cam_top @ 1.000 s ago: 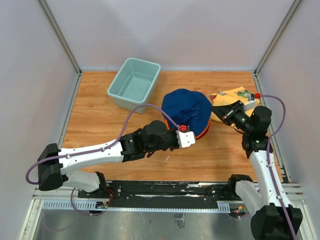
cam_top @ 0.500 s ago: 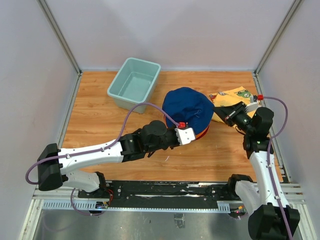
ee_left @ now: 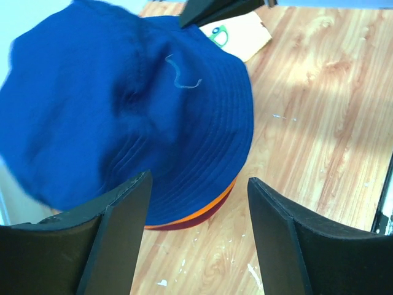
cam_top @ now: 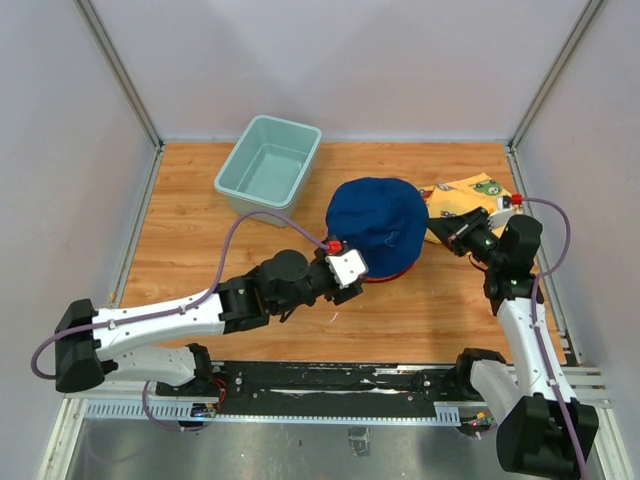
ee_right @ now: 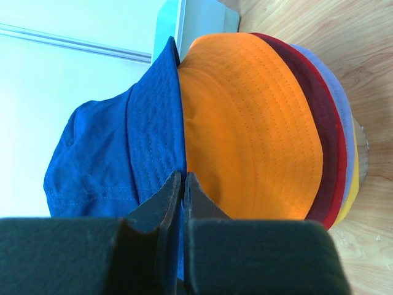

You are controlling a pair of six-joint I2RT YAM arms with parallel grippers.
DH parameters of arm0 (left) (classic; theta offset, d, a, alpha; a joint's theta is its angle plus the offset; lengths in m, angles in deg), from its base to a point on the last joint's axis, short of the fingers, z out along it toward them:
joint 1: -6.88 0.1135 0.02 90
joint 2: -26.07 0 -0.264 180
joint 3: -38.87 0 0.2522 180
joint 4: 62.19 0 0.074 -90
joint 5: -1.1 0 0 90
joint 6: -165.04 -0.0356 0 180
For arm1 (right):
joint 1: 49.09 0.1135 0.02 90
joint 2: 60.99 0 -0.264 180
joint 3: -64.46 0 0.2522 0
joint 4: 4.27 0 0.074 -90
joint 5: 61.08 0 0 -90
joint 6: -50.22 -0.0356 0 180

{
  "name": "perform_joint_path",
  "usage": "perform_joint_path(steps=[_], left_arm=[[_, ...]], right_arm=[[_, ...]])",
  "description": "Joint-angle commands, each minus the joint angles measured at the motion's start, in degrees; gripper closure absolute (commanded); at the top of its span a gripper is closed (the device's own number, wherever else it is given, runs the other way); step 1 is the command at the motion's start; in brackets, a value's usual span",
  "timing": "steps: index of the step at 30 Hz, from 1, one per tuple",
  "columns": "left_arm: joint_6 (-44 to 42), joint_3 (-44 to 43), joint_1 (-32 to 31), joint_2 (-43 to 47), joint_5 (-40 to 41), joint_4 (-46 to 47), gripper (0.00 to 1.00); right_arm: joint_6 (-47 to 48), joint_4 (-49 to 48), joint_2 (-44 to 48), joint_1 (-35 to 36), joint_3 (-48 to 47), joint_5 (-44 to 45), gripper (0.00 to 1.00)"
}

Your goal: Stack the hats

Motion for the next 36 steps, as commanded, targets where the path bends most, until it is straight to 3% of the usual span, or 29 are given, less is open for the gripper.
perform_joint_path(steps=[1,7,17,26,36], left_arm=[[6.7,3.8,-0.4,5.7,9.0,5.3,0.30],[16.6,6.1,2.9,8.6,19.8,7.2,0.23],[33.5,1.6,18.1,4.5,14.6,2.2,0.18],[47.0,1.1,31.4,-2.0,-5.6,8.6,0.15],[60.3,4.0,38.9,-9.3,-28.0,23.4,0.16]], right_arm=[[1.0,-2.1,-1.4,-1.4,0.5,0.9,0.99],[1.5,-2.5,-4.5,-1.5,0.0,1.8,0.99],[1.1,-4.6,-11.2,-1.6,-0.9,3.7,0.99],[2.3,-3.8,-14.2,-1.5,-3.5,2.6,0.99],[3.1,-2.8,-14.5,-1.4,-5.0,2.0,0.99]])
